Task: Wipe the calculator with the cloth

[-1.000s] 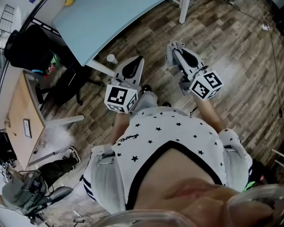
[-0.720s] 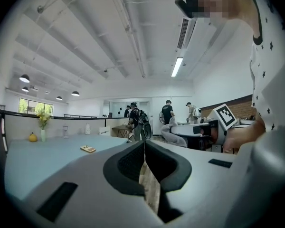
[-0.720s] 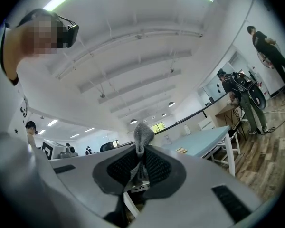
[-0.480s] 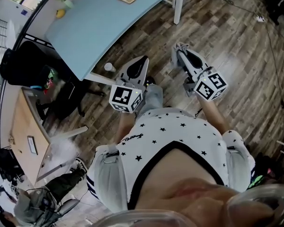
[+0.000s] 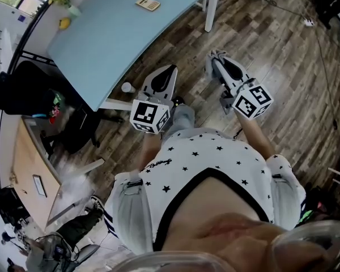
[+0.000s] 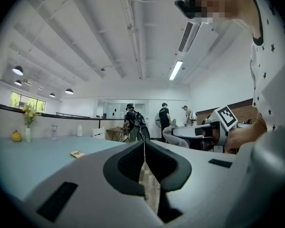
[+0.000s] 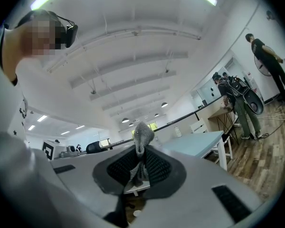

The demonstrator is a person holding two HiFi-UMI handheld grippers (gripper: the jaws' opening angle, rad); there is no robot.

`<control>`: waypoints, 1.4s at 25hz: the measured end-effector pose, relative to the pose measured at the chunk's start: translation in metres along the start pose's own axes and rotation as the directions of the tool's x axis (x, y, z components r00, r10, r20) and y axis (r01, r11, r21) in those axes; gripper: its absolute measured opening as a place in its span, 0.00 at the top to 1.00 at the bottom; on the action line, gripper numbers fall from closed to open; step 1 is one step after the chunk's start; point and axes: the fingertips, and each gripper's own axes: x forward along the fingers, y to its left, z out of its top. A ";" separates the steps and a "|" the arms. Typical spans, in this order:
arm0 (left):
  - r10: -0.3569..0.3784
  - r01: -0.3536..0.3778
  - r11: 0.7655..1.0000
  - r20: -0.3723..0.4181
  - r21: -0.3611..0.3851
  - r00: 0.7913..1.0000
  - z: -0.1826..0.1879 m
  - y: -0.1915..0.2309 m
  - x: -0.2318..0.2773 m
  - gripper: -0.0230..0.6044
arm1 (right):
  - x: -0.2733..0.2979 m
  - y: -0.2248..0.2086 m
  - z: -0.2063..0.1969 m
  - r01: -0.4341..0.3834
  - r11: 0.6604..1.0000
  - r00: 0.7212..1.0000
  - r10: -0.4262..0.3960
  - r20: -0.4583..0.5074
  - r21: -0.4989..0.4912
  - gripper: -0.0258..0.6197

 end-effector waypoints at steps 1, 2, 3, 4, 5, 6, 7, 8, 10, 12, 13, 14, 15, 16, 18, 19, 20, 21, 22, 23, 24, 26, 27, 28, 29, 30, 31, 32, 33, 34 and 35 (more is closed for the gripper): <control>0.007 -0.007 1.000 0.002 -0.003 1.000 0.001 0.007 0.003 0.91 | 0.007 -0.002 0.001 -0.002 1.000 1.000 0.002 -0.005 0.001 0.89; 0.014 -0.014 1.000 0.002 -0.006 1.000 0.002 0.014 0.005 0.91 | 0.015 -0.004 0.002 -0.006 1.000 1.000 0.006 -0.010 0.001 0.89; 0.018 -0.018 1.000 0.001 -0.008 1.000 0.004 0.021 0.008 0.91 | 0.022 -0.006 0.003 -0.011 1.000 1.000 0.011 -0.014 -0.002 0.89; 0.022 -0.022 1.000 0.000 -0.008 1.000 0.004 0.027 0.010 0.91 | 0.030 -0.007 0.005 -0.015 1.000 1.000 0.015 -0.017 -0.006 0.89; 0.024 -0.024 1.000 -0.002 -0.009 1.000 0.005 0.034 0.013 0.91 | 0.037 -0.009 0.006 -0.019 1.000 1.000 0.019 -0.018 -0.010 0.89; 0.028 -0.028 1.000 -0.005 -0.011 1.000 0.005 0.041 0.015 0.91 | 0.044 -0.011 0.008 -0.021 1.000 1.000 0.020 -0.018 -0.013 0.89; 0.032 -0.032 0.999 -0.006 -0.013 0.999 0.006 0.049 0.018 0.91 | 0.051 -0.013 0.010 -0.020 1.000 1.000 0.020 -0.018 -0.013 0.89; 0.035 -0.035 0.999 -0.007 -0.015 0.999 0.007 0.056 0.020 0.91 | 0.058 -0.014 0.011 -0.020 1.000 1.000 0.019 -0.018 -0.012 0.89; 0.037 -0.037 0.999 -0.008 -0.016 0.999 0.009 0.070 0.026 0.91 | 0.073 -0.019 0.013 -0.015 1.000 1.000 0.015 -0.021 -0.009 0.89; 0.035 -0.035 0.999 -0.010 -0.017 0.999 0.011 0.083 0.032 0.91 | 0.086 -0.024 0.014 -0.010 1.000 1.000 0.010 -0.025 -0.006 0.89; 0.034 -0.035 0.999 -0.011 -0.017 0.999 0.011 0.089 0.036 0.91 | 0.093 -0.027 0.015 -0.009 1.000 1.000 0.008 -0.027 -0.005 0.89; 0.035 -0.035 0.999 -0.013 -0.017 0.999 0.012 0.095 0.039 0.91 | 0.099 -0.030 0.015 -0.008 1.000 1.000 0.008 -0.029 -0.003 0.89; 0.036 -0.036 0.999 -0.014 -0.016 0.999 0.013 0.102 0.042 0.91 | 0.105 -0.032 0.016 -0.006 1.000 1.000 0.006 -0.031 -0.002 0.89; 0.036 -0.036 0.999 -0.016 -0.016 0.999 0.013 0.108 0.045 0.91 | 0.110 -0.035 0.017 -0.003 1.000 1.000 0.003 -0.031 -0.002 0.89; 0.034 -0.034 0.999 -0.017 -0.016 0.999 0.015 0.121 0.052 0.91 | 0.121 -0.039 0.020 0.002 1.000 1.000 -0.003 -0.028 -0.005 0.89; 0.031 -0.031 0.999 -0.016 -0.016 0.999 0.016 0.126 0.056 0.91 | 0.125 -0.042 0.021 0.008 1.000 1.000 -0.009 -0.028 -0.006 0.89; 0.026 -0.026 1.000 -0.015 -0.014 1.000 0.017 0.131 0.060 0.91 | 0.130 -0.045 0.021 0.016 1.000 0.999 -0.016 -0.030 -0.007 0.89; 0.020 -0.020 1.000 -0.013 -0.013 1.000 0.018 0.135 0.064 0.91 | 0.134 -0.048 0.021 0.022 1.000 0.999 -0.022 -0.032 -0.008 0.89; 0.014 -0.014 1.000 -0.010 -0.013 1.000 0.019 0.140 0.067 0.91 | 0.139 -0.050 0.022 0.028 1.000 0.999 -0.028 -0.034 -0.011 0.89; 0.009 -0.009 1.000 -0.008 -0.013 1.000 0.020 0.144 0.071 0.91 | 0.144 -0.053 0.023 0.031 0.999 0.999 -0.032 -0.035 -0.013 0.89; 0.006 -0.007 1.000 -0.005 -0.015 1.000 0.021 0.149 0.073 0.91 | 0.149 -0.054 0.024 0.033 0.999 0.999 -0.034 -0.035 -0.015 0.89; 0.006 -0.007 1.000 -0.003 -0.017 1.000 0.021 0.160 0.077 0.91 | 0.160 -0.057 0.025 0.035 0.999 0.999 -0.035 -0.036 -0.017 0.89; 0.008 -0.008 1.000 -0.002 -0.017 1.000 0.020 0.166 0.079 0.91 | 0.166 -0.058 0.025 0.033 0.999 0.999 -0.034 -0.036 -0.020 0.89; 0.010 -0.010 1.000 -0.001 -0.017 1.000 0.020 0.171 0.080 0.91 | 0.171 -0.059 0.026 0.030 0.999 0.999 -0.031 -0.035 -0.023 0.89; 0.013 -0.013 1.000 0.001 -0.015 1.000 0.020 0.176 0.081 0.91 | 0.177 -0.060 0.026 0.026 0.999 0.999 -0.026 -0.033 -0.027 0.89; 0.018 -0.018 1.000 0.004 -0.011 1.000 0.020 0.182 0.082 0.91 | 0.184 -0.061 0.025 0.020 0.999 0.999 -0.021 -0.033 -0.029 0.89; 0.024 -0.024 1.000 0.007 -0.008 1.000 0.020 0.188 0.082 0.91 | 0.191 -0.062 0.025 0.014 0.999 0.999 -0.015 -0.033 -0.032 0.89; 0.033 -0.033 0.999 0.009 -0.005 0.999 0.021 0.195 0.082 0.91 | 0.199 -0.062 0.024 0.005 0.999 0.999 -0.007 -0.033 -0.035 0.89; 0.042 -0.042 0.999 0.011 -0.004 0.999 0.021 0.201 0.081 0.91 | 0.207 -0.062 0.023 -0.004 0.999 0.999 0.003 -0.033 -0.036 0.89; 0.051 -0.051 0.999 0.011 -0.003 0.999 0.020 0.208 0.080 0.91 | 0.216 -0.062 0.022 -0.013 0.999 0.999 0.012 -0.034 -0.034 0.89; 0.060 -0.060 0.998 0.011 -0.002 0.998 0.020 0.214 0.079 0.91 | 0.224 -0.062 0.020 -0.023 0.999 0.999 0.022 -0.034 -0.029 0.89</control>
